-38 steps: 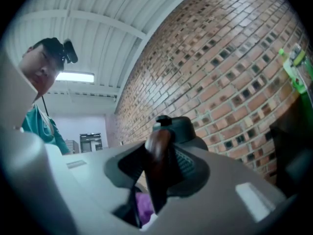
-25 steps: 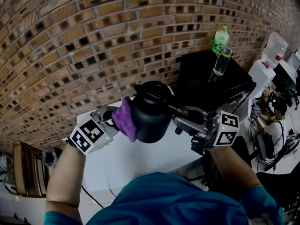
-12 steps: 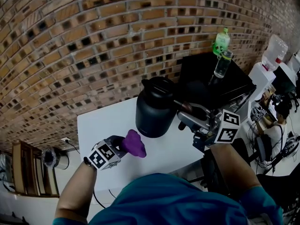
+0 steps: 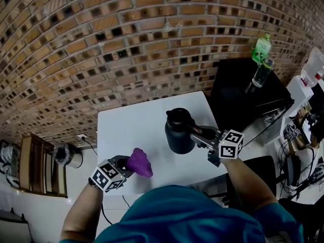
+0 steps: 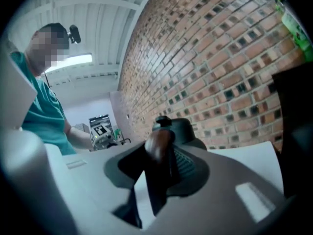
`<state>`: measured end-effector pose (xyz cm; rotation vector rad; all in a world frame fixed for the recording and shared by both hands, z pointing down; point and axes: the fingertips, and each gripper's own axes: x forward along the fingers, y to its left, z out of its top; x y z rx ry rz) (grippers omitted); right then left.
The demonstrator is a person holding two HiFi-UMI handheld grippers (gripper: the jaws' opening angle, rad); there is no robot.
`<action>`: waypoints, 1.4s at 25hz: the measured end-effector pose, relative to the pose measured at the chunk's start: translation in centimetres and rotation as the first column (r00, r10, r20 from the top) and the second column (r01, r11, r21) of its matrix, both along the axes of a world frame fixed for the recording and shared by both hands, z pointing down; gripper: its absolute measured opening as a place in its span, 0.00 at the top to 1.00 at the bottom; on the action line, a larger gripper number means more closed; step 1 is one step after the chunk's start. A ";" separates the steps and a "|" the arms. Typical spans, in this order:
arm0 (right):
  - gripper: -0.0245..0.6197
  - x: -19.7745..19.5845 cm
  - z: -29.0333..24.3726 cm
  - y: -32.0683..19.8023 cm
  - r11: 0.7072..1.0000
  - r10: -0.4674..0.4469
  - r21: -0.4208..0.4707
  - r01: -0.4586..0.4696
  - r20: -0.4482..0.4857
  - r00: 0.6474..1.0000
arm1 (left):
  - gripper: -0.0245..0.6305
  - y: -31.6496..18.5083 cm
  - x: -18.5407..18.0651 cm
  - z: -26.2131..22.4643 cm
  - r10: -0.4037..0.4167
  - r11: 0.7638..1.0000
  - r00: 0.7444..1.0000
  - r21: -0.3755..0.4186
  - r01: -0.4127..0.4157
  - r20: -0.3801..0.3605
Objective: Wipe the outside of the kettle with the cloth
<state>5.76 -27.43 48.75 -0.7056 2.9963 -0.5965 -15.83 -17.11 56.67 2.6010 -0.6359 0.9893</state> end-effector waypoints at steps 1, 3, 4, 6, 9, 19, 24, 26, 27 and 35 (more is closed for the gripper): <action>0.78 -0.4 1.8 -0.2 1.000 0.002 -0.022 -0.002 -0.023 1.000 | 0.85 0.4 -0.2 -0.1 -0.005 1.000 1.000 -0.005 0.005 -0.002; 0.78 -0.9 4.8 -0.7 0.998 0.015 -0.060 -0.018 -0.058 0.998 | 0.85 1.1 -0.7 -0.3 -0.015 1.000 1.000 -0.011 0.015 -0.007; 0.78 -1.1 5.9 -1.0 0.997 0.023 -0.072 -0.028 -0.073 0.997 | 0.85 1.3 -0.9 -0.5 -0.021 1.000 1.000 -0.014 0.020 -0.009; 0.78 -1.7 7.6 -1.4 0.996 0.032 -0.082 -0.040 -0.095 0.995 | 0.85 1.7 -1.6 -0.6 -0.032 0.999 0.999 -0.018 0.032 -0.005; 0.78 -2.7 8.7 -1.9 0.998 0.014 -0.055 -0.021 -0.116 0.993 | 0.85 2.0 -2.5 -0.5 -0.046 0.999 0.999 -0.026 0.046 0.011; 0.79 -1.6 10.6 -0.9 0.997 -0.052 0.051 0.061 -0.165 0.985 | 0.85 1.6 -2.8 -0.9 -0.058 0.998 0.998 -0.023 0.059 0.017; 0.79 0.9 12.6 0.4 0.997 -0.024 0.060 0.038 -0.216 0.976 | 0.85 1.4 -2.4 -0.6 -0.049 0.998 0.999 -0.028 0.049 0.020; 0.79 1.1 12.8 0.4 0.997 -0.011 0.068 0.026 -0.222 0.975 | 0.85 1.4 -2.1 -0.4 -0.039 0.999 0.999 -0.032 0.040 0.026; 0.79 1.1 12.8 0.4 0.997 -0.007 0.073 0.024 -0.224 0.975 | 0.85 1.4 -2.0 -0.3 -0.034 0.999 0.999 -0.033 0.035 0.029; 0.22 1.6 12.1 -0.6 0.996 0.031 0.093 -0.010 -0.233 0.972 | 0.85 1.0 -0.4 -0.5 -0.026 0.999 1.000 -0.033 0.027 0.015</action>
